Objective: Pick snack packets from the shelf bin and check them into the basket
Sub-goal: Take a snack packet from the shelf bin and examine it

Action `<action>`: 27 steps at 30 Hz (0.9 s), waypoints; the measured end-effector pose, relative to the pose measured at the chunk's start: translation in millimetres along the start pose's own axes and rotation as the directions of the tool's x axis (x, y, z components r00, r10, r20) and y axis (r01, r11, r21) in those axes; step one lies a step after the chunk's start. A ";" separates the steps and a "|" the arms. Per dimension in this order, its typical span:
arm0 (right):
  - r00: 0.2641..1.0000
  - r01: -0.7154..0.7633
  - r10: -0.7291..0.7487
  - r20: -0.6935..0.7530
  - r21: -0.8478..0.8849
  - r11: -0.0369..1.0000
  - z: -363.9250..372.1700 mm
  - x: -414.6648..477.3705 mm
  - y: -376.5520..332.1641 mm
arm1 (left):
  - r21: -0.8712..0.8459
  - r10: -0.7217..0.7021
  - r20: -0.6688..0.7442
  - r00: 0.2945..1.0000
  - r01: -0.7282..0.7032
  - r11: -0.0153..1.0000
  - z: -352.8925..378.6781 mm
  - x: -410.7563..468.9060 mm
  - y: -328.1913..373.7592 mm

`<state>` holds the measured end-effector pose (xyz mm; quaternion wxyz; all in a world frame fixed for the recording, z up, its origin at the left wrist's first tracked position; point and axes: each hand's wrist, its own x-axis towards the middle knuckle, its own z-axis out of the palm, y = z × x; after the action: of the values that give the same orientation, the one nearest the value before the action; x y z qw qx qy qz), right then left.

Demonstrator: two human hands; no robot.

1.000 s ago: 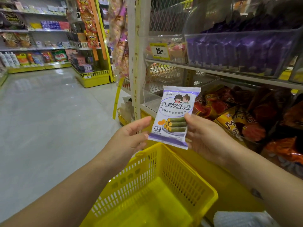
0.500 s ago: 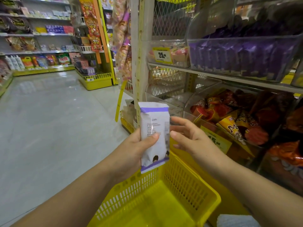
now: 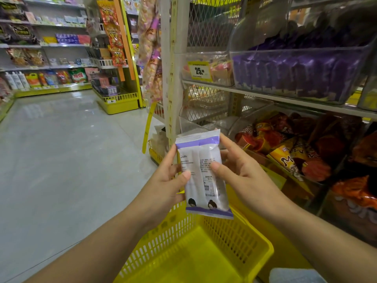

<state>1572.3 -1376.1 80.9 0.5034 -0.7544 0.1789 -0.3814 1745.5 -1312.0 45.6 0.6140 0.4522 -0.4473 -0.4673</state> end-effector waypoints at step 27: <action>0.972 -0.069 0.126 0.199 -0.271 0.960 -6.3 -1.6 27.3 | -0.158 -0.106 -0.143 0.984 0.083 0.984 8.1 -3.2 15.3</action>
<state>1569.6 -1390.7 57.1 0.4340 -0.8412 0.2096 -0.2453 1739.7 -1307.6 61.6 0.6559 0.4590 -0.3407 -0.4930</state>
